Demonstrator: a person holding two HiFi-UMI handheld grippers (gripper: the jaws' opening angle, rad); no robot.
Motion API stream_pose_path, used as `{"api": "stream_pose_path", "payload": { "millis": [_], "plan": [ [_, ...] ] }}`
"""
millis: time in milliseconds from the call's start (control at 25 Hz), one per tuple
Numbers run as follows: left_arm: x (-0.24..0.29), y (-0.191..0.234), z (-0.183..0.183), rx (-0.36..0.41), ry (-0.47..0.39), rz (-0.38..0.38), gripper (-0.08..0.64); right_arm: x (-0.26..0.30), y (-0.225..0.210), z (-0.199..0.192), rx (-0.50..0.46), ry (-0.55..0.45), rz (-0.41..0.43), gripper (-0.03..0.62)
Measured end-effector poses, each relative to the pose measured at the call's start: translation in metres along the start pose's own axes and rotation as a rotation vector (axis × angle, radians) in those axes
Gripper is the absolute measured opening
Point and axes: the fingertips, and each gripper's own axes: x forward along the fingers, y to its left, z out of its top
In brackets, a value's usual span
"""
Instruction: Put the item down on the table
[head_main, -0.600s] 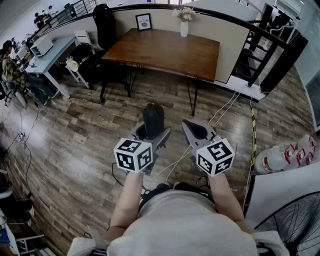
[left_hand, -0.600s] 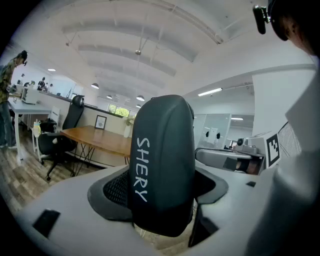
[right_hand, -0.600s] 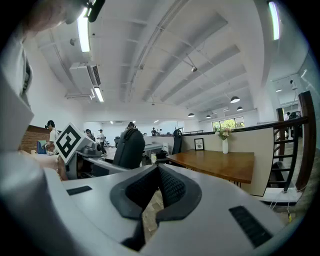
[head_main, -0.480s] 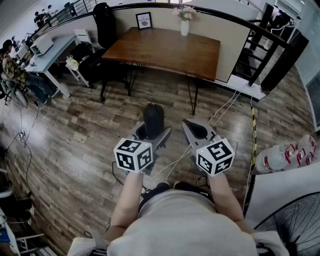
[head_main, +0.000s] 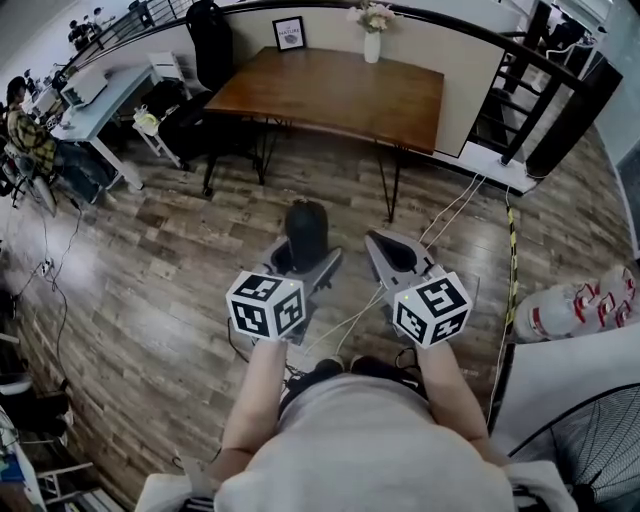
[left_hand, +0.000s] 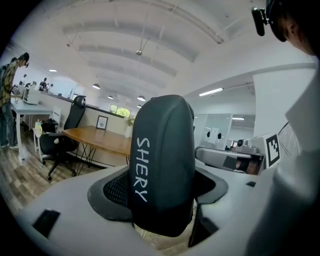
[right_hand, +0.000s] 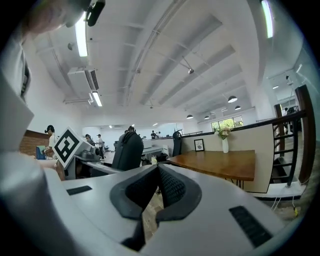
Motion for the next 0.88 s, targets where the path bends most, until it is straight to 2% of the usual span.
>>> {"api": "stream_pose_path", "payload": {
  "millis": [440,680,880],
  "plan": [
    [0.017,0.000,-0.003,-0.021,-0.031,0.050,0.348,-0.012,-0.037,-0.009,0.026,0.013,0.048,0.011],
    [0.032,-0.005,-0.014,-0.036,-0.016,0.062,0.348,-0.019,-0.056,-0.024,0.056,0.024,0.051,0.011],
    [0.045,0.020,-0.017,-0.050,0.003,0.076,0.348,0.004,-0.063,-0.034,0.083,0.035,0.072,0.009]
  ]
}}
